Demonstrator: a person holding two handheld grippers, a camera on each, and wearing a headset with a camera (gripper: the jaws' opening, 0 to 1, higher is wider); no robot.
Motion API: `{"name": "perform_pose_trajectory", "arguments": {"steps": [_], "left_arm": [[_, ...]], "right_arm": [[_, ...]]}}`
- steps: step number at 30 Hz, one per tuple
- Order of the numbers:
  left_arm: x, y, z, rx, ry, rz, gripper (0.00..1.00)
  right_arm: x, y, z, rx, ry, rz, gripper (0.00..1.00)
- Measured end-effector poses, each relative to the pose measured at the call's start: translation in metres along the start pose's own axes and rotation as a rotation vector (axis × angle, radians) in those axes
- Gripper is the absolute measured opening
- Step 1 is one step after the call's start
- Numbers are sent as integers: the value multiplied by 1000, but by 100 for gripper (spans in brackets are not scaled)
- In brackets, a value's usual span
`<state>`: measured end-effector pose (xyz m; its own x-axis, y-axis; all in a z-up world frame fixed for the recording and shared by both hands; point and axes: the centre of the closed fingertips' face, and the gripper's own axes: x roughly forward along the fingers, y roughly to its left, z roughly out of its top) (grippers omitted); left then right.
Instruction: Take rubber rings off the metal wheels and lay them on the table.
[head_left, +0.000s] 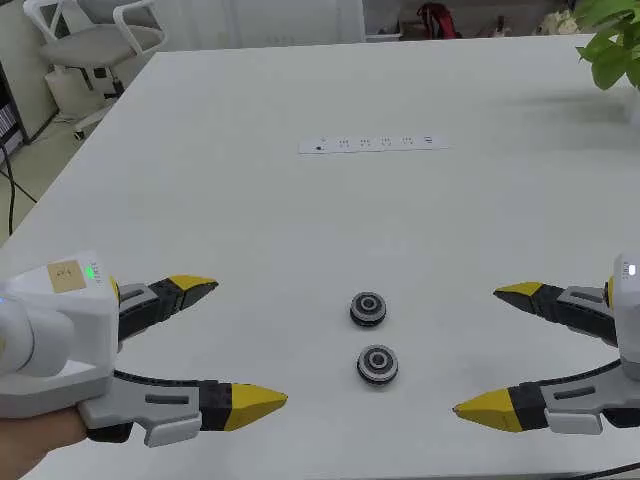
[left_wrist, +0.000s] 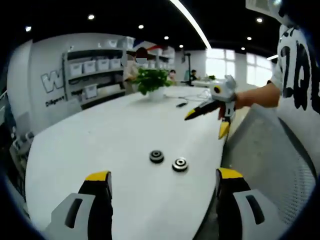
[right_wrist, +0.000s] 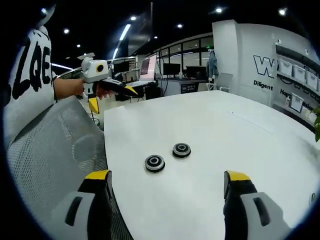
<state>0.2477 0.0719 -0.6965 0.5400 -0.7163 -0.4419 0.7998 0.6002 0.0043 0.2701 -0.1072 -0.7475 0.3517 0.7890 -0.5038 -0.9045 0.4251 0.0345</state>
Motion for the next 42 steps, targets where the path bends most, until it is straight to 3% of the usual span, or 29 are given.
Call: {"name": "perform_pose_trajectory", "arguments": {"steps": [25,42], "left_arm": [[-3,-3,-2,2,5,5,86],[-3,0,-3,1,8,7,85]], "right_arm": [[0,6,2,0,7,-7,90],[1,5,2,3,6,-3,88]]}}
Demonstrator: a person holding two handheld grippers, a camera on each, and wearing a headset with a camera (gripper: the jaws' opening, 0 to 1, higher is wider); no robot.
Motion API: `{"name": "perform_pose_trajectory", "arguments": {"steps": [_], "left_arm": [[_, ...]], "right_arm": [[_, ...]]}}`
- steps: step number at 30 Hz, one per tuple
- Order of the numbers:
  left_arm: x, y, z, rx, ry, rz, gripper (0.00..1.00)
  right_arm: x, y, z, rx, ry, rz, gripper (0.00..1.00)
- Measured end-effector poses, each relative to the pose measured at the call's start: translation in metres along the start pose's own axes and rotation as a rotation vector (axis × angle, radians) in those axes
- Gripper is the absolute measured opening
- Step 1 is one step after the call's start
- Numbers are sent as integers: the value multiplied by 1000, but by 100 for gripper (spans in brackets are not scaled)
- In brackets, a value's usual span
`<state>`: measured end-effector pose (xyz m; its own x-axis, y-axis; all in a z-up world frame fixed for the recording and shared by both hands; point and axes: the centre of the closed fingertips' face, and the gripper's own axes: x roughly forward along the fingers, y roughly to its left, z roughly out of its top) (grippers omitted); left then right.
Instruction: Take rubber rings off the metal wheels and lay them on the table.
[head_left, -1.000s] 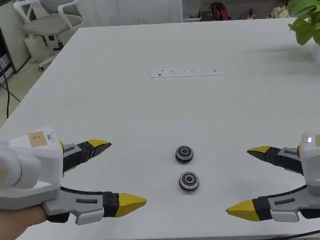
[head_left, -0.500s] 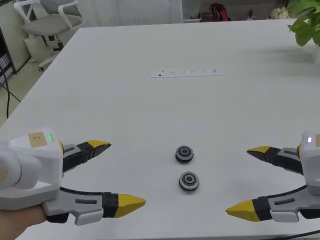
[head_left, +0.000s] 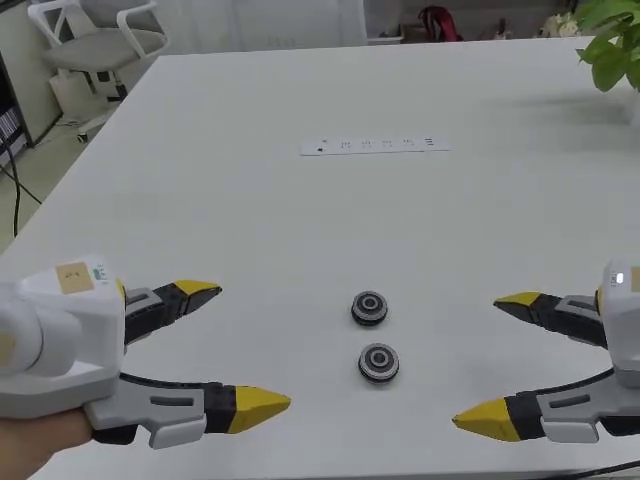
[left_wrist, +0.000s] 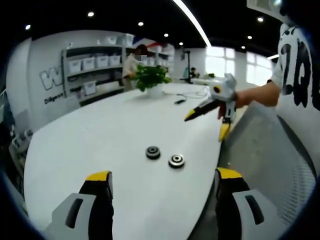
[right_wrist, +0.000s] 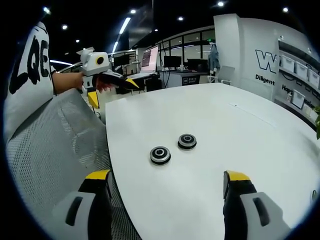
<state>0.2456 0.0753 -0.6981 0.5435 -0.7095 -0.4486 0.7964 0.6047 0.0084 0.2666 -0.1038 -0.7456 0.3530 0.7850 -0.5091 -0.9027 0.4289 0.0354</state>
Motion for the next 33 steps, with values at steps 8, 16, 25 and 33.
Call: {"name": "perform_pose_trajectory", "arguments": {"steps": [8,16,25,33], "left_arm": [[0,3,-1,6,2,-2,84],[0,7,4,17,-1,5,83],[5,8,4,33,11,-12,81],[13,13,5,35,18,-23,79]], "right_arm": [[1,-3,1,-7,-6,4,87],[3,-6,6,-13,-15,6,85],[6,-9,12,-36,-18,15,82],[10,-13,14,-37,-19,30,78]]}}
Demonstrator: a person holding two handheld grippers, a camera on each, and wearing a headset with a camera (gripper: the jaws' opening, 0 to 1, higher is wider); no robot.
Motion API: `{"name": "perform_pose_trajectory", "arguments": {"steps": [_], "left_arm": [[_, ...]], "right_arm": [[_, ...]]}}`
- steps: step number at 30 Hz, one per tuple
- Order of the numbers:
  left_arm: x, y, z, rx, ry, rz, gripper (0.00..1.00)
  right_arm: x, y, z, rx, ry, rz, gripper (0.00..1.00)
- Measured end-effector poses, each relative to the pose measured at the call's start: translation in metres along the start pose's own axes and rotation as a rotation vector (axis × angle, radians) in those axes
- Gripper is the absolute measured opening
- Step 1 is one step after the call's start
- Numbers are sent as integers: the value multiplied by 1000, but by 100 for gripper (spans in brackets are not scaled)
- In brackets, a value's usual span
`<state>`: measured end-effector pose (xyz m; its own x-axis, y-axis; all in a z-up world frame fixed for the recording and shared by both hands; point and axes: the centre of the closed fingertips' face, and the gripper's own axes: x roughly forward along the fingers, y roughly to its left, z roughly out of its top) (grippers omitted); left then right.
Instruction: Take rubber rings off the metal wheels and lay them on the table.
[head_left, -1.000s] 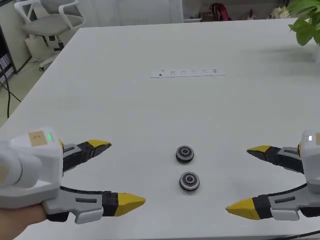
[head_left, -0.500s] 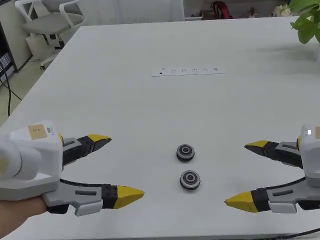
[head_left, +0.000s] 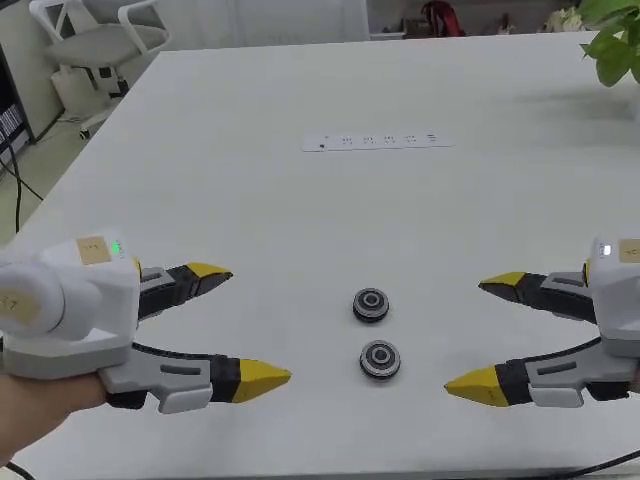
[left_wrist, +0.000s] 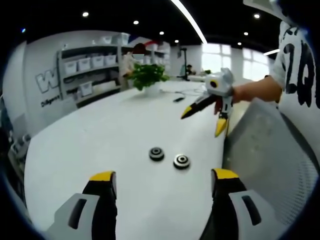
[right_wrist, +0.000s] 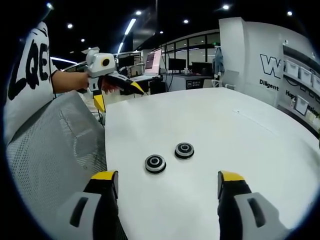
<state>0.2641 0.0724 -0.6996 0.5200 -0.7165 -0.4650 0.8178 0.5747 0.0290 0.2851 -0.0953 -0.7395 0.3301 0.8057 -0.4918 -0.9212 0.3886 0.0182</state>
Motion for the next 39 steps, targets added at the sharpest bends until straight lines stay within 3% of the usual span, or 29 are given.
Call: {"name": "perform_pose_trajectory", "arguments": {"steps": [23,26,31,39], "left_arm": [[18,17,-3,49,48,-45,70],[22,17,-2,51,51,-53,68],[30,15,-2,72,66,-73,66],[42,13,-1,87,79,-104,62]], "right_arm": [[15,-9,1,-21,16,59,60],[18,-9,4,-23,5,68,58],[24,-8,0,-64,38,89,53],[31,-8,-2,-68,52,118,48]]}}
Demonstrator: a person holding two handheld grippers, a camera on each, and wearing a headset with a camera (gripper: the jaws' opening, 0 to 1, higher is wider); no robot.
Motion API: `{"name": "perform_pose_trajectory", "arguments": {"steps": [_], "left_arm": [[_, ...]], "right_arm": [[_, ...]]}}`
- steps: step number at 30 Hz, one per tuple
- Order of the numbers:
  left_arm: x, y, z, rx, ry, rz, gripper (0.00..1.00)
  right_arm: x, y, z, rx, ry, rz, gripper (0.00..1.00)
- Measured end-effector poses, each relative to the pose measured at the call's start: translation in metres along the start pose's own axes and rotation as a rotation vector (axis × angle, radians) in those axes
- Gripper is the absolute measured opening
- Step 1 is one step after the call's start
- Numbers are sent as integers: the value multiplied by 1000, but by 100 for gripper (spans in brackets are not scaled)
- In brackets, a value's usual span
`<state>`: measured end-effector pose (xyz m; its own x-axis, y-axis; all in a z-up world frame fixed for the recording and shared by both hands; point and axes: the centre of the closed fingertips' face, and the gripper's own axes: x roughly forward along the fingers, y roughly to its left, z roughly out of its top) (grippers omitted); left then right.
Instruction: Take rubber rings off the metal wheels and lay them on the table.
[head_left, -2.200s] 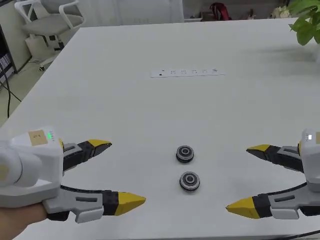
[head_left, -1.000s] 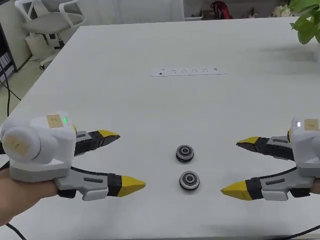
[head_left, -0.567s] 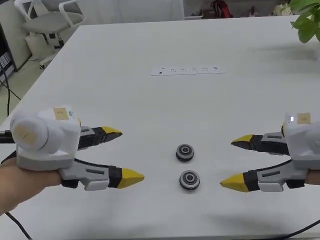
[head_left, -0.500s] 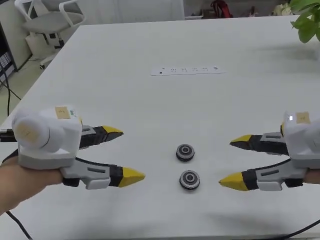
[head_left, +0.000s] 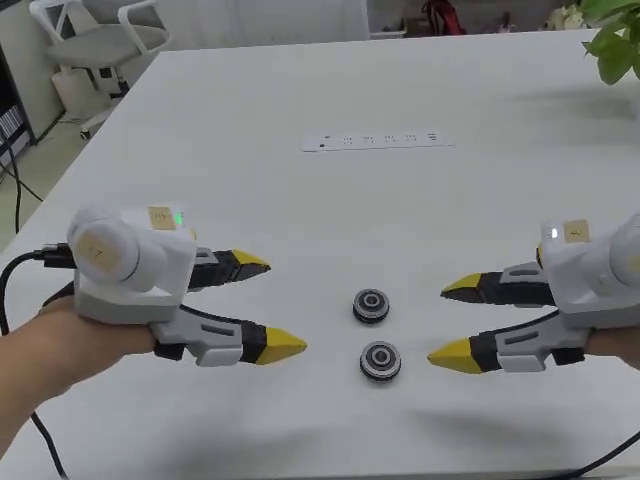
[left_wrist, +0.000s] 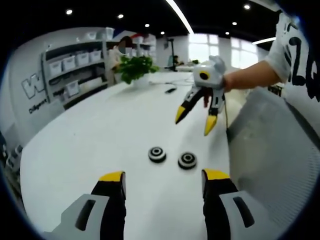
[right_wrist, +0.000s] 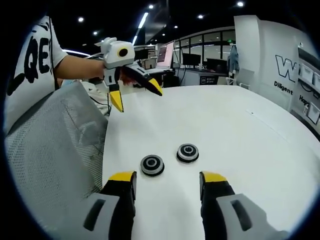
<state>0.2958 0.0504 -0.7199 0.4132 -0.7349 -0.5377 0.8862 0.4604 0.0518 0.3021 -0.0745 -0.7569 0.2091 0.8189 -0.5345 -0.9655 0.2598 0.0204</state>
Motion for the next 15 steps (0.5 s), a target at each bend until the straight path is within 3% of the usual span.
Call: {"name": "perform_pose_trajectory", "arguments": {"steps": [15], "left_arm": [[23,-8,-1,11,22,-64,54]], "right_arm": [[20,11,-7,-18,34,64,42]]}}
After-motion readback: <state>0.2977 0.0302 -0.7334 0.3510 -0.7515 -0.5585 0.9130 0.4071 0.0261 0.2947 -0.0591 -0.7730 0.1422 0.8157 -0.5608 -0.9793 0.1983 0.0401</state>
